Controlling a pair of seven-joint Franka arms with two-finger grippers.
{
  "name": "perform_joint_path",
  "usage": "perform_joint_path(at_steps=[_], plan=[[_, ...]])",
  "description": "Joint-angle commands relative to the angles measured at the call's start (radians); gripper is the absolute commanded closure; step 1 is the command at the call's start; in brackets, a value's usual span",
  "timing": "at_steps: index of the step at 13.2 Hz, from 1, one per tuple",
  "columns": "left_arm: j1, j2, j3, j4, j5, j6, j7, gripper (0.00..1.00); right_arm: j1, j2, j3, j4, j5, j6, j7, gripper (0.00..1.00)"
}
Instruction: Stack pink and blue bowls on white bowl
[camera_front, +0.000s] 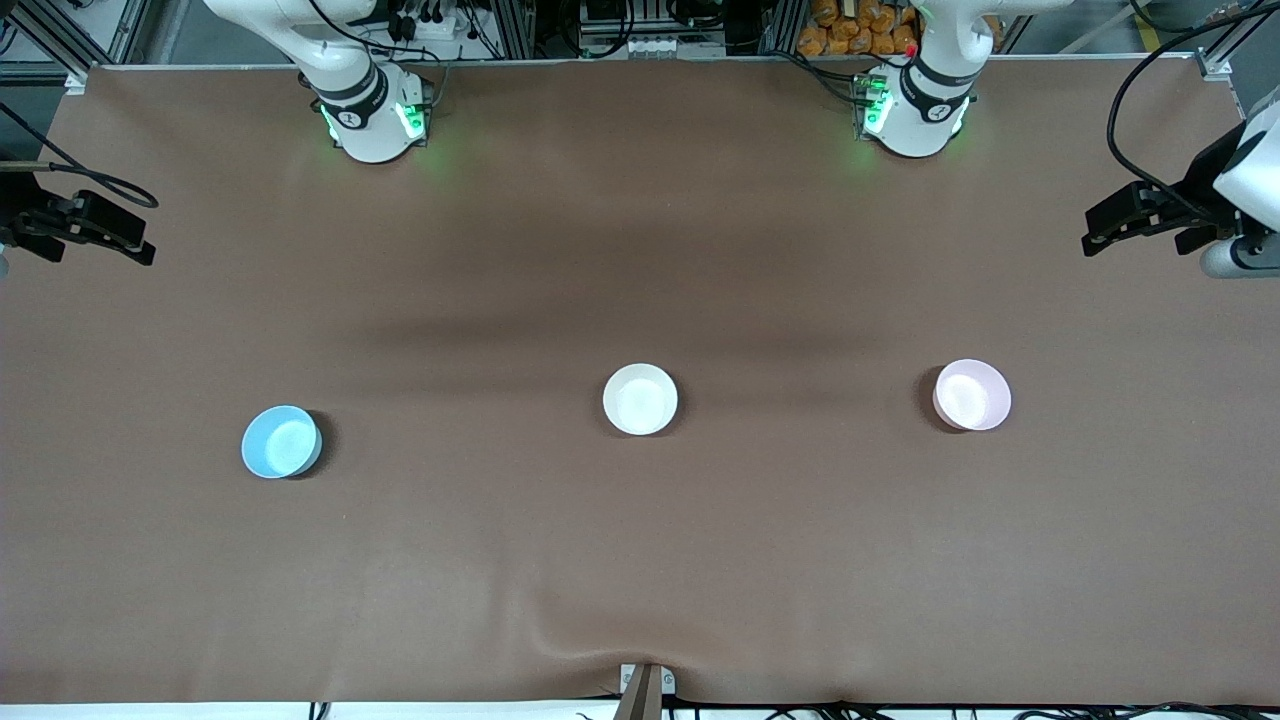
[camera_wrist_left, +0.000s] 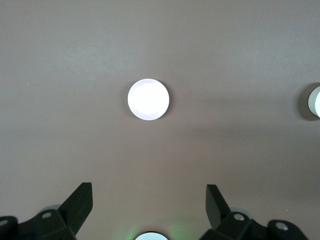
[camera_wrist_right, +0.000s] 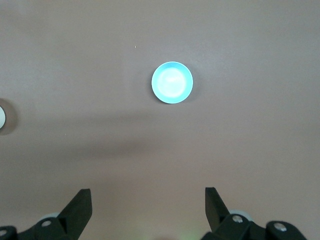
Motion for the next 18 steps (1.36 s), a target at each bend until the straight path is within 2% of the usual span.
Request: perform_joint_path(at_steps=[1, 3, 5, 8, 10, 14, 18], plan=[[0.012, 0.041, 0.001, 0.007, 0.001, -0.010, -0.004, 0.00, -0.016, 0.005, 0.009, 0.011, 0.005, -0.010, -0.003, 0.00], [0.010, 0.090, 0.002, 0.007, 0.082, -0.004, -0.004, 0.00, -0.016, 0.005, 0.007, 0.011, 0.005, -0.012, -0.003, 0.00], [0.032, 0.144, 0.003, -0.002, 0.094, 0.049, 0.000, 0.00, -0.016, 0.005, 0.009, 0.011, 0.005, -0.012, -0.003, 0.00], [0.093, 0.155, 0.001, -0.126, 0.048, 0.232, 0.150, 0.00, -0.016, 0.005, 0.007, 0.011, 0.005, -0.012, -0.003, 0.00], [0.128, 0.202, 0.001, -0.196, 0.048, 0.367, 0.172, 0.00, -0.016, 0.005, 0.007, 0.011, 0.005, -0.012, -0.003, 0.00], [0.148, 0.208, 0.001, -0.431, 0.047, 0.678, 0.197, 0.00, -0.017, 0.005, 0.007, 0.010, 0.005, -0.012, -0.001, 0.00], [0.153, 0.266, 0.001, -0.506, 0.048, 0.812, 0.197, 0.00, -0.016, 0.005, 0.009, 0.010, 0.005, -0.012, -0.001, 0.00]])
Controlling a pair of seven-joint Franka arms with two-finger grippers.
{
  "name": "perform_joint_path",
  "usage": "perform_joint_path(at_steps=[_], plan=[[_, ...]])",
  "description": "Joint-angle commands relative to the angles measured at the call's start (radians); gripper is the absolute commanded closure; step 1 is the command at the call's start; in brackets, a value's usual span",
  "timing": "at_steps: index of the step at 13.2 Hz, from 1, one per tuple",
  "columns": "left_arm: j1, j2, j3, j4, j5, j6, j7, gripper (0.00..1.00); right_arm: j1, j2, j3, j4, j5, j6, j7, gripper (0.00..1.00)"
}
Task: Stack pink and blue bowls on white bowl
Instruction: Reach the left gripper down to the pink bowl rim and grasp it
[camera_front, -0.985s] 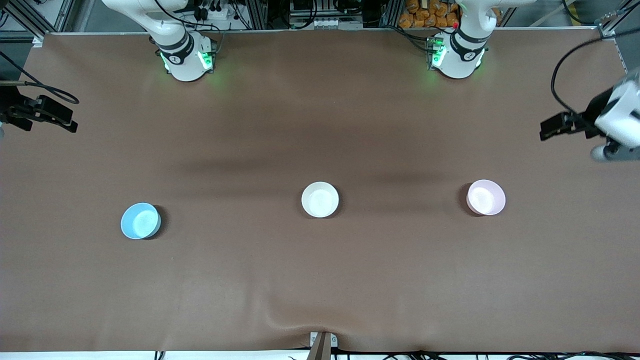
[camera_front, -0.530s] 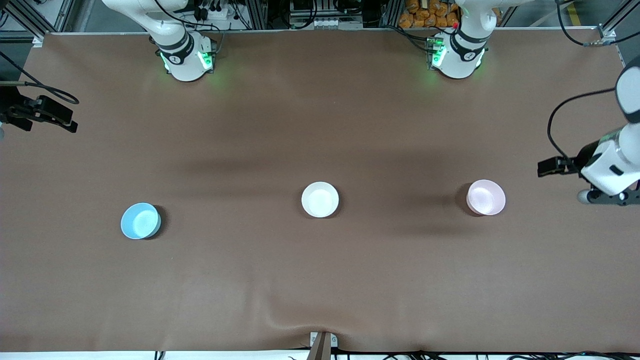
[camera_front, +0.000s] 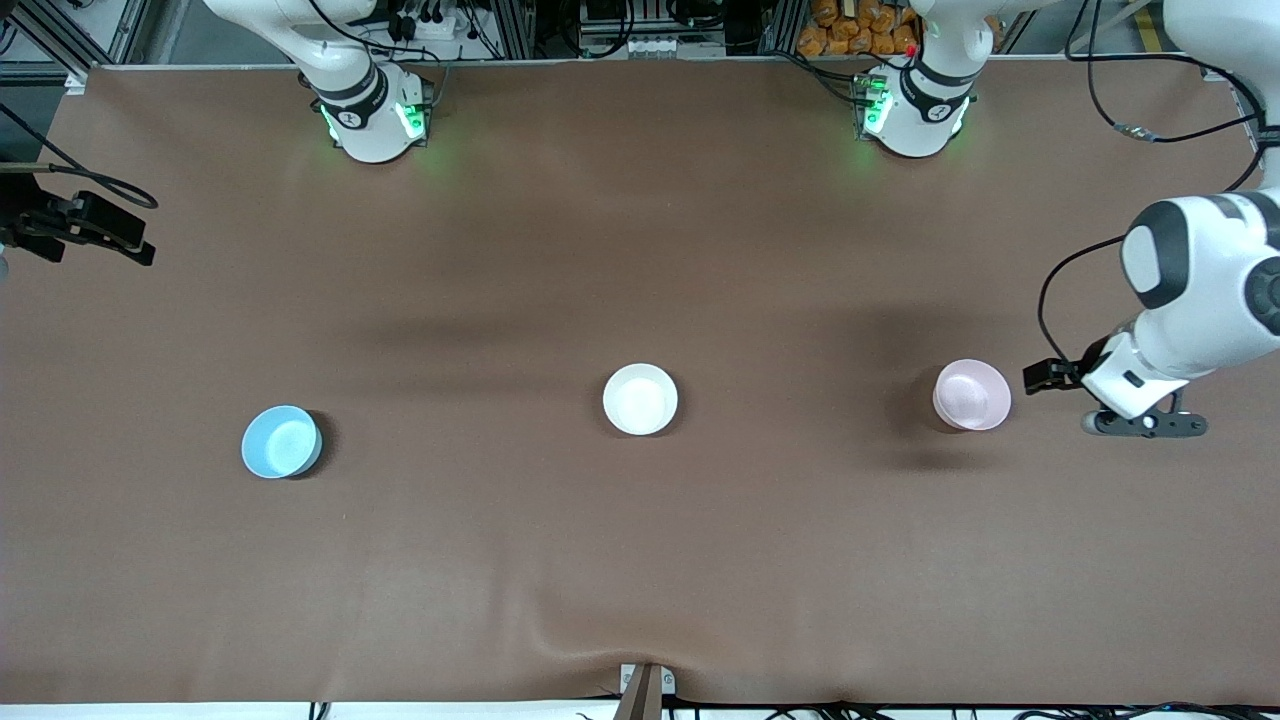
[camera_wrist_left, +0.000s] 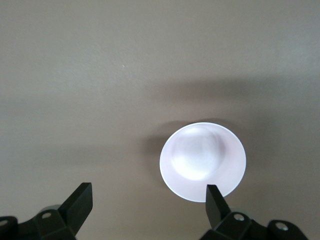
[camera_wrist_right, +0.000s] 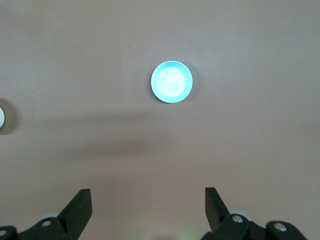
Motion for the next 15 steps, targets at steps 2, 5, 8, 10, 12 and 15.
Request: perform_joint_path(at_steps=[2, 5, 8, 10, 12, 15], plan=[[0.011, 0.037, -0.008, -0.055, -0.013, 0.104, 0.016, 0.04, -0.015, 0.004, 0.009, 0.013, 0.005, -0.010, -0.001, 0.00], [0.011, 0.080, -0.008, -0.055, -0.013, 0.136, 0.018, 0.08, -0.018, 0.004, 0.009, 0.011, 0.005, -0.010, -0.001, 0.00], [0.012, 0.112, -0.008, -0.078, -0.013, 0.190, 0.018, 0.19, -0.018, 0.004, 0.010, 0.011, 0.005, -0.010, -0.001, 0.00], [0.012, 0.129, -0.008, -0.086, -0.013, 0.210, 0.018, 0.26, -0.018, 0.004, 0.009, 0.011, 0.005, -0.010, 0.000, 0.00], [0.015, 0.138, -0.008, -0.091, -0.013, 0.216, 0.019, 0.37, -0.018, 0.004, 0.009, 0.011, 0.005, -0.010, 0.000, 0.00], [0.023, 0.141, -0.011, -0.092, -0.013, 0.217, 0.019, 0.53, -0.018, 0.004, 0.009, 0.011, 0.005, -0.012, 0.002, 0.00]])
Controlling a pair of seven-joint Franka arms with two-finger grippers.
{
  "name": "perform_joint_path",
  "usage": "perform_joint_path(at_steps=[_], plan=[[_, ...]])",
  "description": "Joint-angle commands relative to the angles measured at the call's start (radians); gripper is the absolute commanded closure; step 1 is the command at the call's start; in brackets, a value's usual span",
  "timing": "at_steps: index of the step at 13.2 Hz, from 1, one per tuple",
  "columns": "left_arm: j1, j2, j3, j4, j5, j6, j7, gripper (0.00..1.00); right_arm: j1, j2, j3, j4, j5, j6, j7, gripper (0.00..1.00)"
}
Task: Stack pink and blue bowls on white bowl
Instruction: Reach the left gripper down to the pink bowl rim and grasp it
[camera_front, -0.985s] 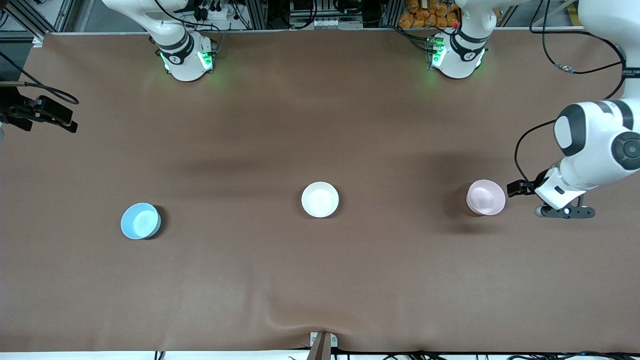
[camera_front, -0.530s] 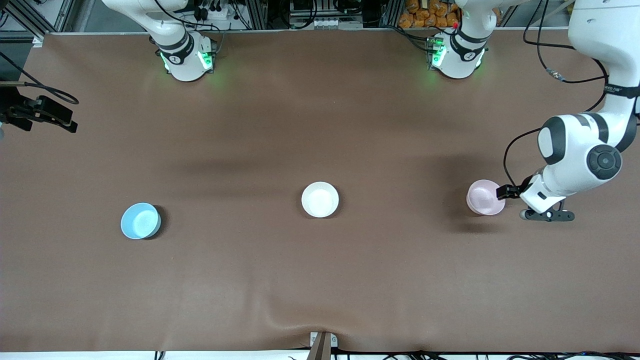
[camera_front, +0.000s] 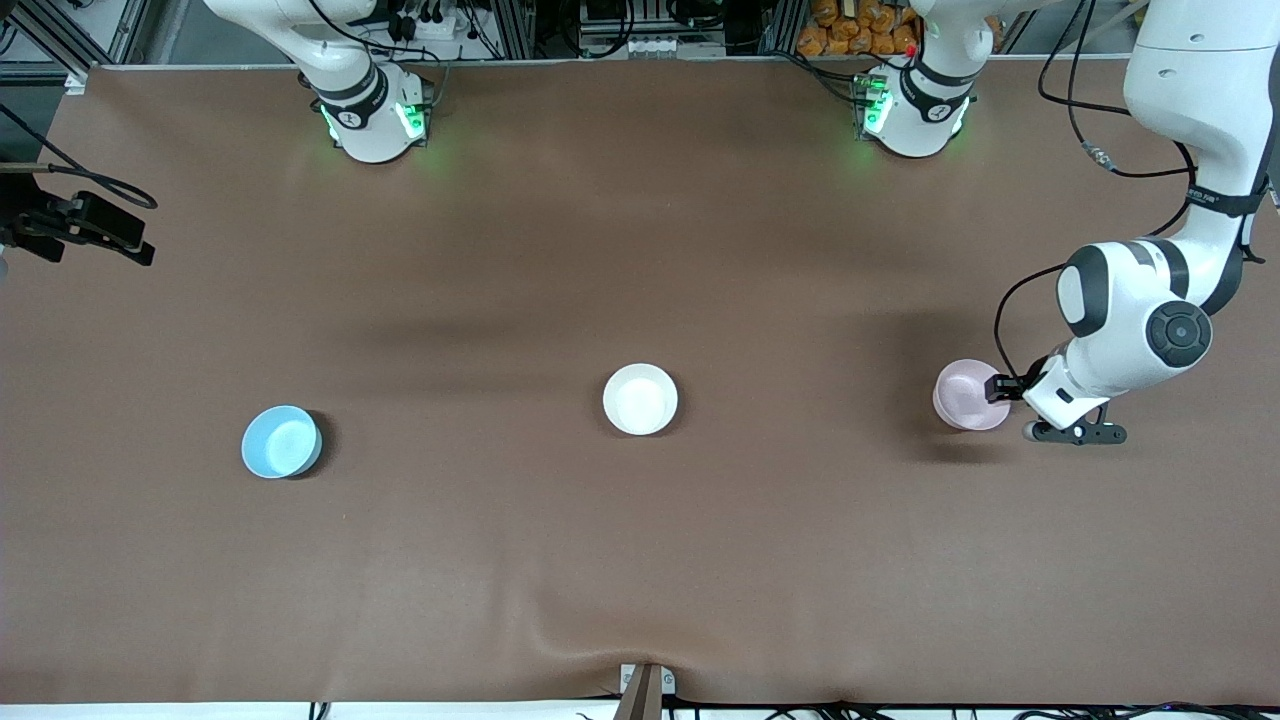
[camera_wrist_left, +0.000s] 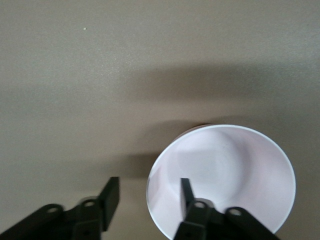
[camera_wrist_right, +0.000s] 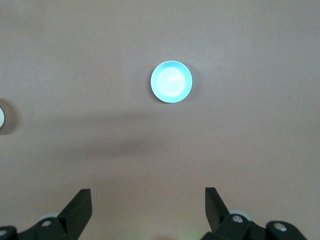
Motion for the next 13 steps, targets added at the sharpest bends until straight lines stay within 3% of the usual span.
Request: perform_joint_path(at_steps=[1, 2, 7, 10, 13], plan=[[0.014, -0.003, -0.009, -0.012, -0.013, 0.021, 0.019, 0.59, -0.020, 0.006, 0.009, 0.013, 0.005, -0.016, 0.002, 0.00], [0.014, 0.001, -0.010, -0.012, -0.013, 0.021, 0.019, 0.64, -0.031, 0.007, 0.009, 0.014, 0.005, -0.016, 0.002, 0.00], [0.014, 0.010, -0.010, -0.012, -0.014, 0.032, 0.019, 0.67, -0.052, 0.046, 0.009, 0.019, -0.012, -0.016, -0.003, 0.00], [0.014, 0.009, -0.012, -0.012, -0.014, 0.030, 0.019, 0.99, -0.100, 0.084, 0.009, 0.024, -0.010, -0.010, 0.000, 0.00], [0.014, -0.005, -0.025, -0.011, -0.016, 0.021, 0.018, 1.00, -0.118, 0.156, 0.009, 0.028, -0.010, 0.001, -0.003, 0.00]])
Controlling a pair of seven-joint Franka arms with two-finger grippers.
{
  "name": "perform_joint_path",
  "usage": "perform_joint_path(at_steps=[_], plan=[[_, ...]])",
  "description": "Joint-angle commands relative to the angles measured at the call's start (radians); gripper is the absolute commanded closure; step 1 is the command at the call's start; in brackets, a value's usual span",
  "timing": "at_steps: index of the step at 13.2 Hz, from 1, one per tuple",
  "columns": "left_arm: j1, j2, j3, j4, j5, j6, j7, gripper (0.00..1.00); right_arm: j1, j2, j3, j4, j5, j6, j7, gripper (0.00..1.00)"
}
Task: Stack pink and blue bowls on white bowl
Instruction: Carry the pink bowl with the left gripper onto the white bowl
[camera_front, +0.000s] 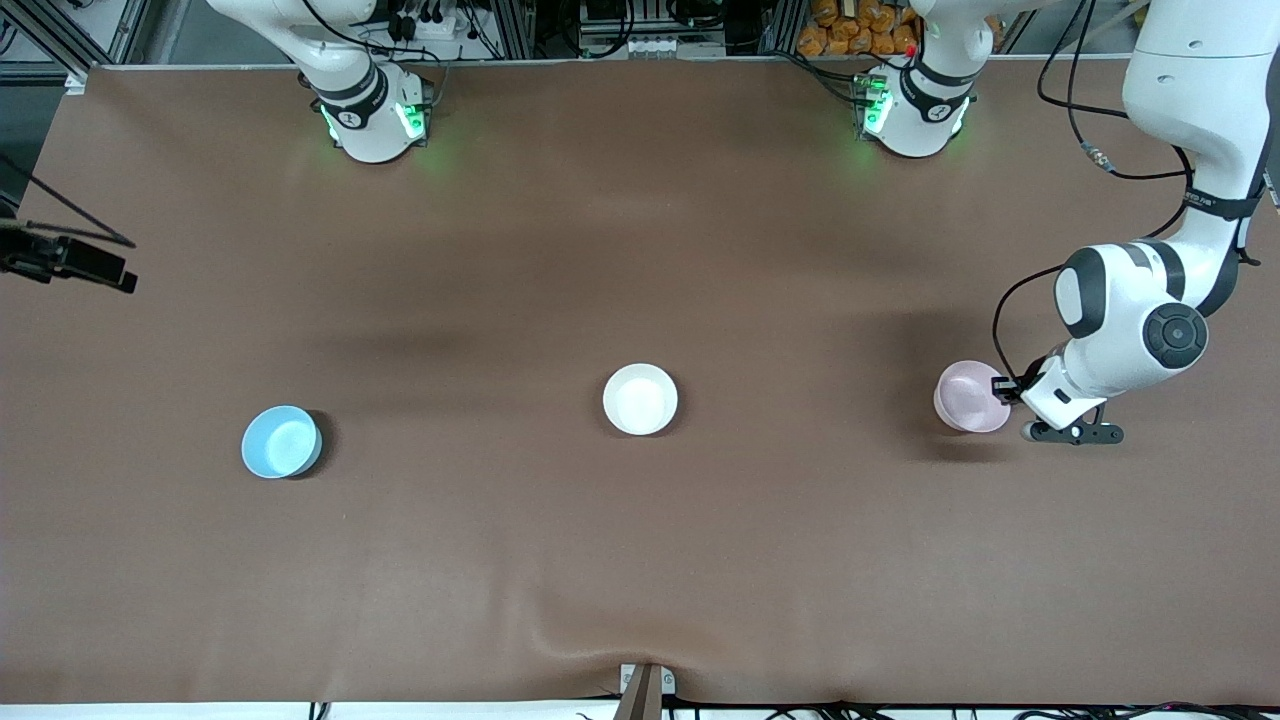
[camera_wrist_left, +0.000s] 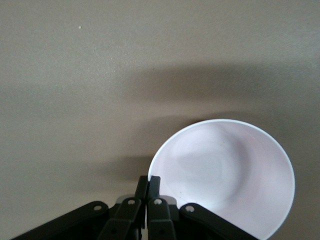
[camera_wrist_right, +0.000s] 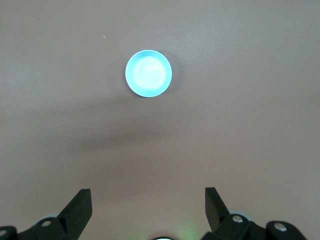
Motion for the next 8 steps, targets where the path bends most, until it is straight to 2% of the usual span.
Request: perform_joint_path(at_steps=[1, 6, 8], plan=[[0.012, -0.024, -0.031, -0.007, -0.015, 0.003, 0.011, 1.00, -0.015, 0.068, 0.011, 0.031, -0.008, -0.007, -0.001, 0.00], [-0.005, -0.027, -0.105, 0.095, -0.159, -0.112, -0.026, 1.00, -0.011, 0.081, 0.014, 0.031, -0.031, 0.051, -0.009, 0.00], [-0.015, -0.027, -0.166, 0.129, -0.165, -0.126, -0.133, 1.00, 0.027, 0.140, 0.014, 0.034, -0.065, 0.122, -0.003, 0.00]])
